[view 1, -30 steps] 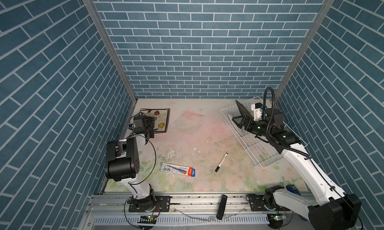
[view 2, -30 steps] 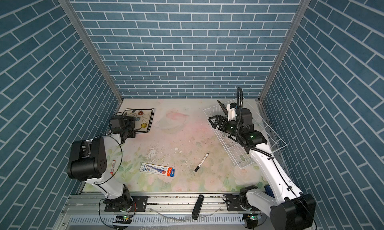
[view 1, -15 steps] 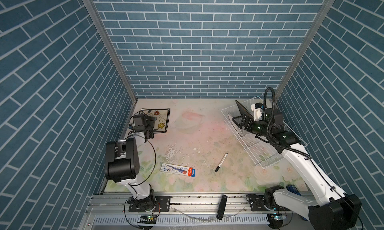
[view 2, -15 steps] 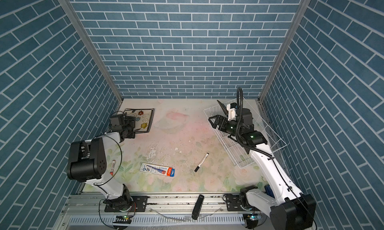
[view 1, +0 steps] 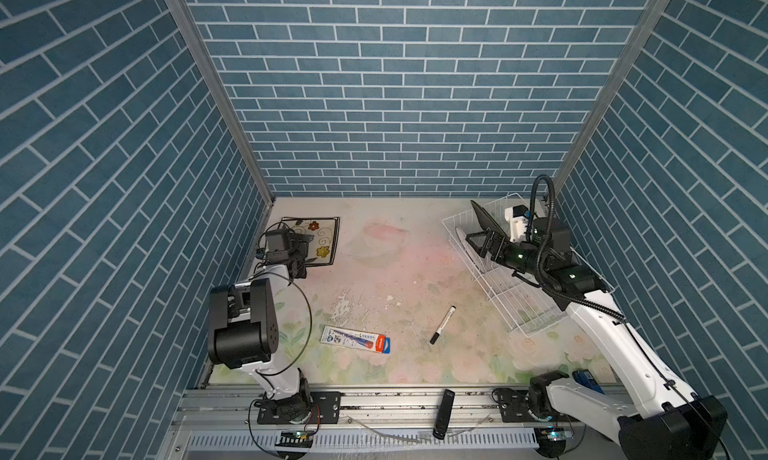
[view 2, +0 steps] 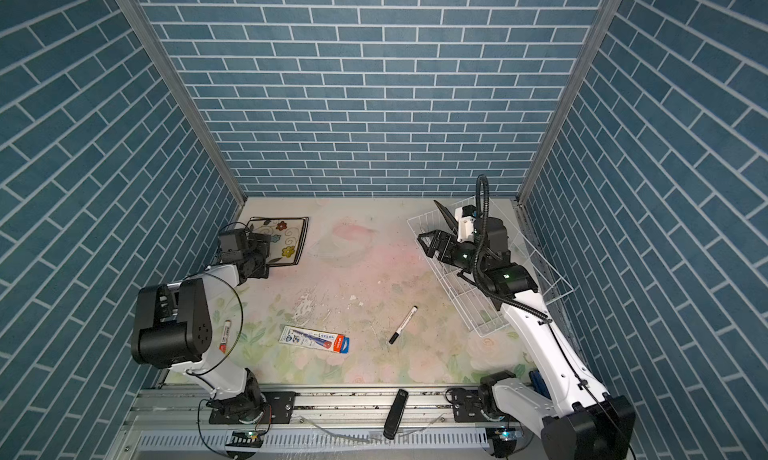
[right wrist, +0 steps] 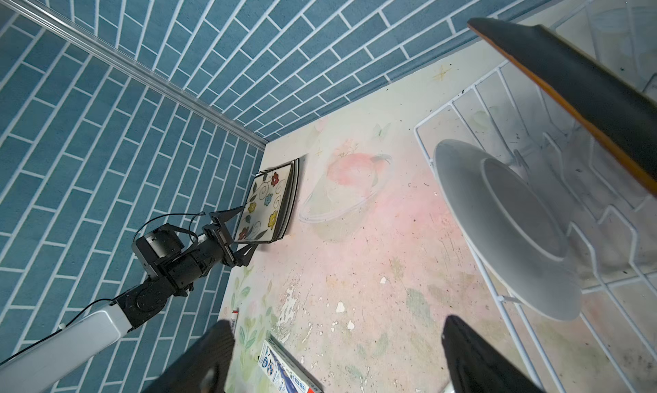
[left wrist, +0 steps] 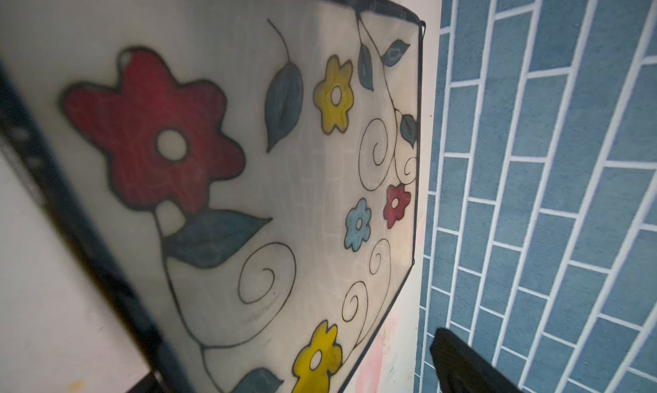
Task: Unload the plates from the dish rack
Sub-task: 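Open the left gripper to release the floral plate on the stack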
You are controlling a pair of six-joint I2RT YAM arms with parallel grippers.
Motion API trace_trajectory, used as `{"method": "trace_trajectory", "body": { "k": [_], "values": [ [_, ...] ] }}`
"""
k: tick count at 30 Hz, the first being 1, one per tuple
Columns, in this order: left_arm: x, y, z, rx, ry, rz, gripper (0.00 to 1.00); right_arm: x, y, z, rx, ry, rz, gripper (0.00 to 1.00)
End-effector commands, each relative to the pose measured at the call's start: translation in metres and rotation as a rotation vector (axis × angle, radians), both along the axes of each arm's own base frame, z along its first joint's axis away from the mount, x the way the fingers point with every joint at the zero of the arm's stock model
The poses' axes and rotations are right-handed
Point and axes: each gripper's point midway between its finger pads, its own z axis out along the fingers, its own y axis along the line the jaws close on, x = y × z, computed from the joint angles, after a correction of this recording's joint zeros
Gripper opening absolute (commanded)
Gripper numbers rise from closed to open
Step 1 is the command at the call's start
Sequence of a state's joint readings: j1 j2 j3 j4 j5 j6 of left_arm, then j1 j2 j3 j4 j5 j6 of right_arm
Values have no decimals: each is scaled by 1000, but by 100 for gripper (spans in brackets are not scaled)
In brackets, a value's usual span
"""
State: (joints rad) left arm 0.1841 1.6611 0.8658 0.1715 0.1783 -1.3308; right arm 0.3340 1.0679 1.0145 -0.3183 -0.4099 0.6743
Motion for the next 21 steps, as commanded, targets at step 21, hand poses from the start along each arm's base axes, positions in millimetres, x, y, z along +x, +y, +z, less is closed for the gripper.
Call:
{"method": "trace_trajectory", "body": {
  "k": [21],
  "values": [
    [-22, 2, 12, 29, -10, -2, 100, -18, -7, -5, -15, -10, -6, 93]
  ]
}}
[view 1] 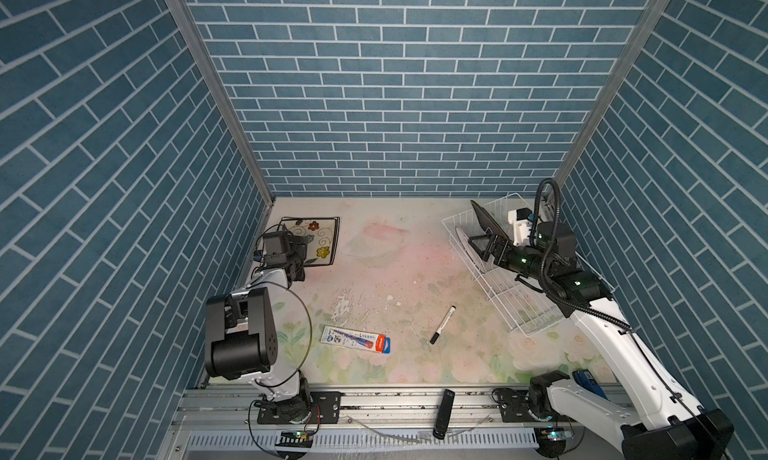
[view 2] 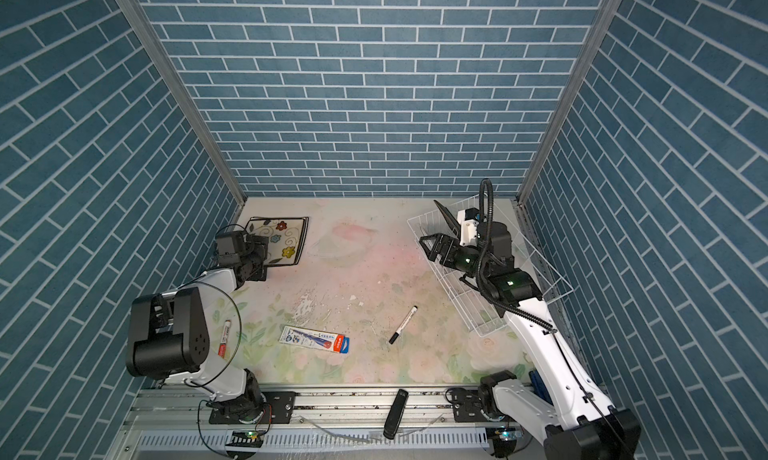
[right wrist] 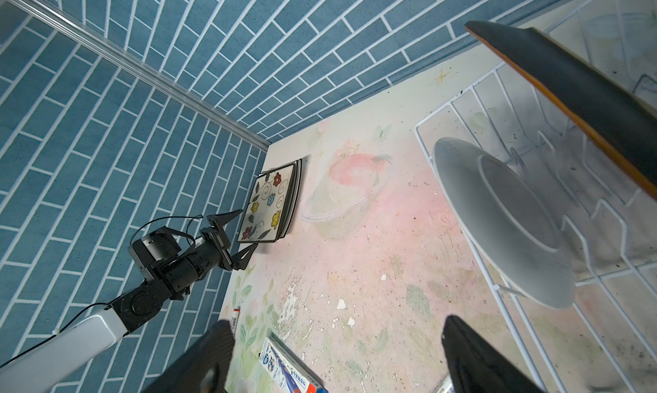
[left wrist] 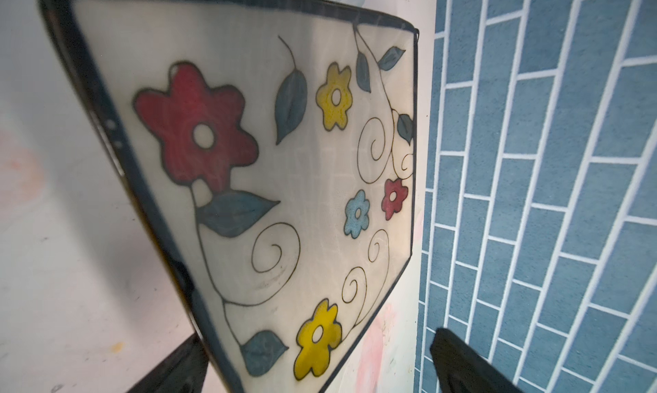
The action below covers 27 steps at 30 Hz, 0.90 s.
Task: Unload the plates from the dish rack
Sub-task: 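Open the left gripper to release the floral plate on the stack, then withdraw the left gripper from the stack while the right gripper moves to the dark plate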
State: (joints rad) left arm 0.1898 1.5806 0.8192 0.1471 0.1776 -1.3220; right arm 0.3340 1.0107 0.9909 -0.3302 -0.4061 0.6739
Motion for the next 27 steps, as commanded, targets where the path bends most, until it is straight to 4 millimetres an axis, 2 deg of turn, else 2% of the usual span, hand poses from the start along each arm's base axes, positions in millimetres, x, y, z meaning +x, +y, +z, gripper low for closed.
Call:
{"method": "trace_trajectory", "body": {
  "k": [1, 7, 10, 15, 22, 27],
  "values": [
    [-8, 2, 3, 22, -3, -4, 100, -8, -4, -10, -21, 12, -4, 93],
    [-19, 0, 5, 35, -4, -11, 100, -17, -8, -8, -37, 5, -7, 93],
    [-16, -7, 14, 44, -33, -70, 100, -23, -13, -8, -73, 15, -9, 93],
    [-11, -25, 45, 116, -119, -214, 100, -33, -27, -17, -165, 49, -30, 92],
    [-26, -48, 97, 369, -227, -388, 100, -50, -36, -28, -247, 53, 1, 92],
    [-40, -79, 113, 513, -299, -535, 100, -60, -49, -44, -340, 20, -3, 92]
  ]
}}
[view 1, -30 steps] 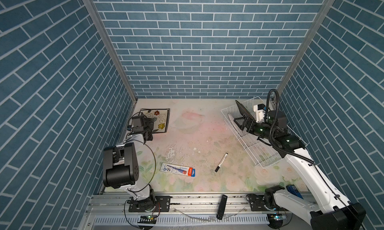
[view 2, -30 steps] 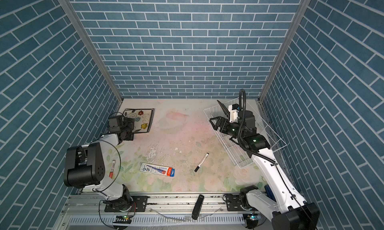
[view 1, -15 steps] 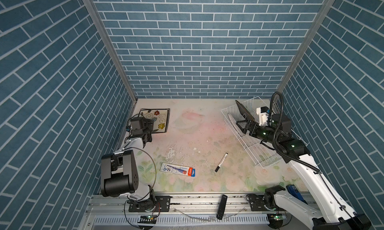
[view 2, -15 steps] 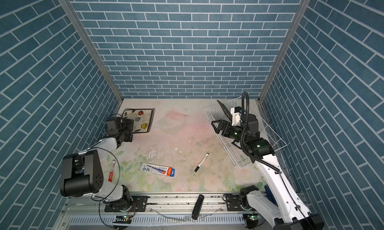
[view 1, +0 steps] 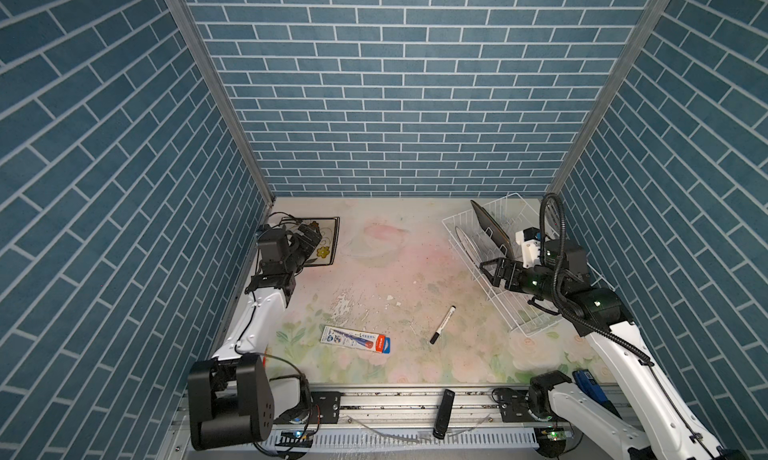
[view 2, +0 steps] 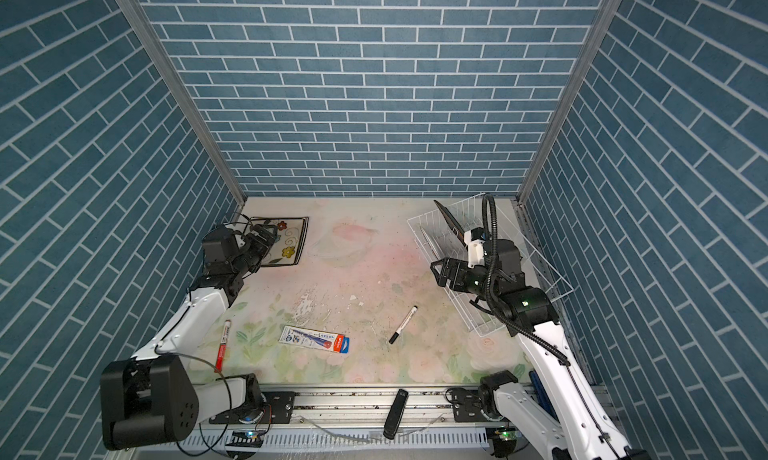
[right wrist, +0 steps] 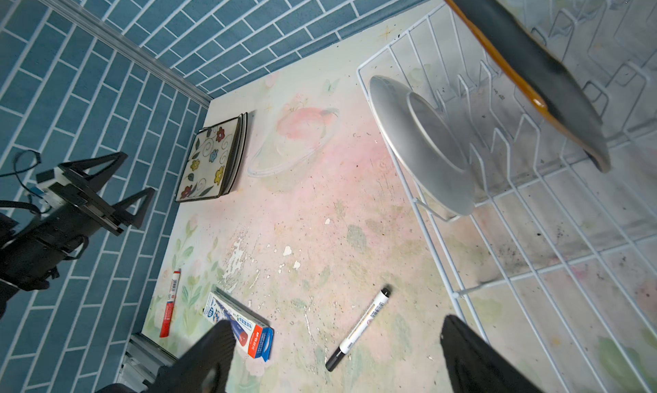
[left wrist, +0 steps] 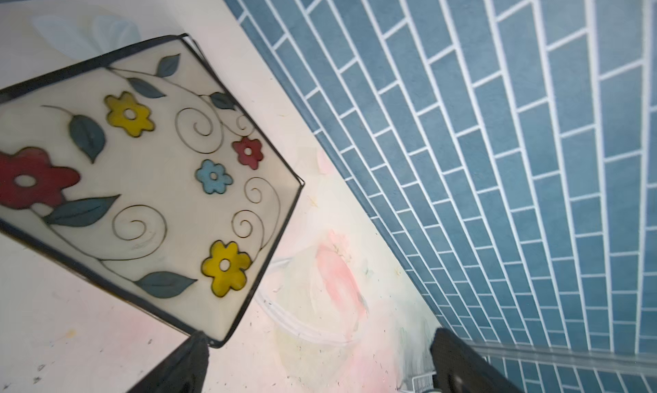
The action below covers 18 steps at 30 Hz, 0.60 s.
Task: Unload the plates from the dish rack
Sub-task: 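Withdraw the left gripper from the stack while the right gripper moves to the dark plate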
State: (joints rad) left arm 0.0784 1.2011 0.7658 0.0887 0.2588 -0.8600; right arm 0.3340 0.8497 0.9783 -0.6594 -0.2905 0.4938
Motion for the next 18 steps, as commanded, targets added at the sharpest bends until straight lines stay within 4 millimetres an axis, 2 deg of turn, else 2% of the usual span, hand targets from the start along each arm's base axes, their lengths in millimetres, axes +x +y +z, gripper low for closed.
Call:
{"method": "trace_trajectory", "body": {
  "k": [1, 5, 7, 11, 14, 18],
  "values": [
    [-12, -22, -1, 157, -30, -125, 100, -10, -15, -18, -132, -31, 17, 92],
    [-32, -56, -11, 233, -89, -247, 100, -19, -37, -32, -282, -50, 1, 92],
    [-44, -66, -15, 233, -108, -269, 100, -24, -41, -33, -318, -70, 19, 92],
    [-63, -67, -13, 245, -119, -269, 100, -28, -49, -20, -367, -120, 21, 93],
    [-70, -69, -7, 228, -139, -270, 100, -24, -47, -15, -387, -134, 46, 94],
    [-73, -88, 0, 168, -181, -353, 100, -12, -47, -20, -457, -114, 74, 93]
  ]
}}
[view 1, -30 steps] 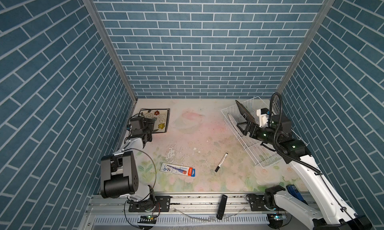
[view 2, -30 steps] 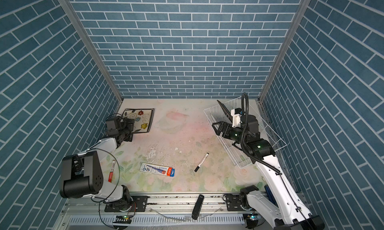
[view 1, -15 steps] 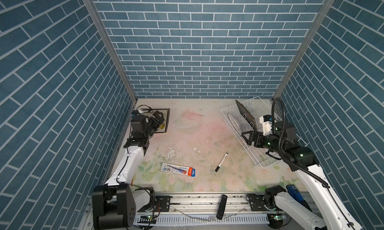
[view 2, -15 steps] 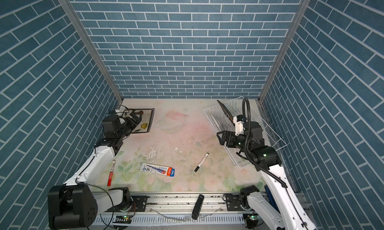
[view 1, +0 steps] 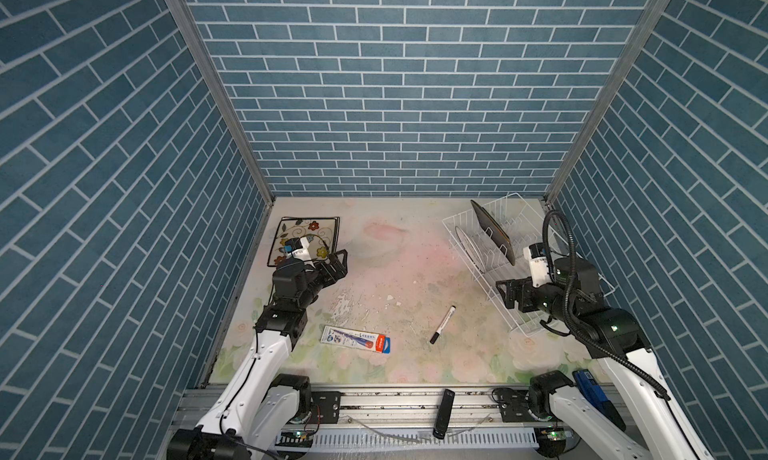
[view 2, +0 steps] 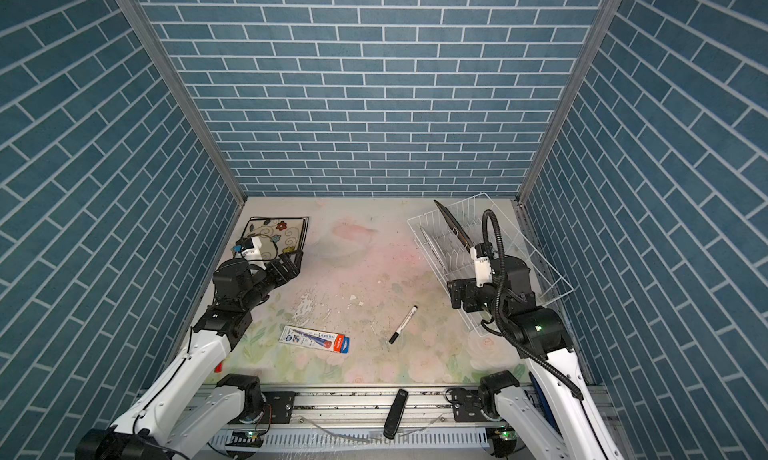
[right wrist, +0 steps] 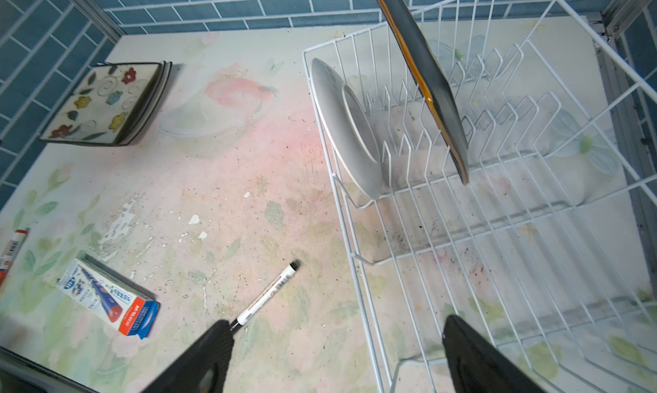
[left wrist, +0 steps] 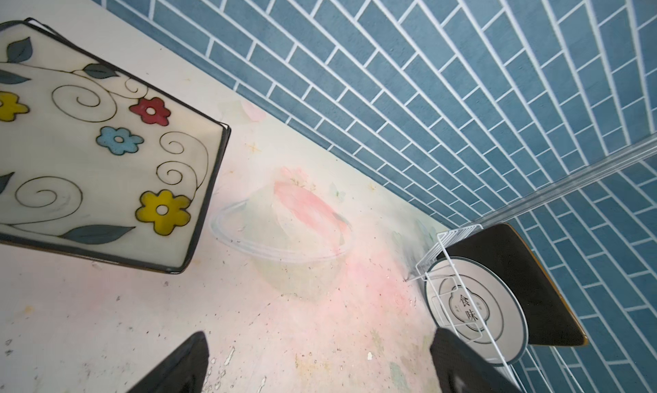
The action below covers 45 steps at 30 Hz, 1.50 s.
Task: Unload the plates from the dish rack
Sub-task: 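Withdraw the left gripper from the stack while the right gripper moves to the dark plate, then grasp the dark orange-rimmed plate edge with the right gripper while left gripper approaches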
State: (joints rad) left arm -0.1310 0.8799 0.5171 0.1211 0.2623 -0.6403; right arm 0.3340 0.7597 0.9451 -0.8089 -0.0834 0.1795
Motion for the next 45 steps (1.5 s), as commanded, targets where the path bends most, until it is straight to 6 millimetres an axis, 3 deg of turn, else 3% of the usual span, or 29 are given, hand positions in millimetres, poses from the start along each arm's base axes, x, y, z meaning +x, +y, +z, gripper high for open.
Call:
{"method": "trace_trajectory", "body": {
  "k": [1, 7, 12, 21, 30, 41, 45],
  "values": [
    [-4, -20, 3, -34, -28, -98, 100, 9, -2, 5, -110, -16, 54, 94],
    [-10, -49, 15, -105, -137, -190, 100, 38, -4, 13, -225, -27, 69, 93],
    [-21, -78, 20, -18, -186, -254, 100, 65, -8, 34, -310, -79, 64, 92],
    [-32, -126, 21, -14, -243, -464, 100, 102, -2, 37, -379, -103, 116, 95],
    [-43, -145, 14, 221, -409, -534, 100, 122, -9, 22, -482, -95, 133, 96],
    [-75, -189, 5, 435, -608, -811, 100, 135, -5, 4, -504, -39, 198, 92],
    [-75, -203, 3, 471, -660, -815, 100, 143, -9, -2, -520, -13, 182, 90]
  ]
}}
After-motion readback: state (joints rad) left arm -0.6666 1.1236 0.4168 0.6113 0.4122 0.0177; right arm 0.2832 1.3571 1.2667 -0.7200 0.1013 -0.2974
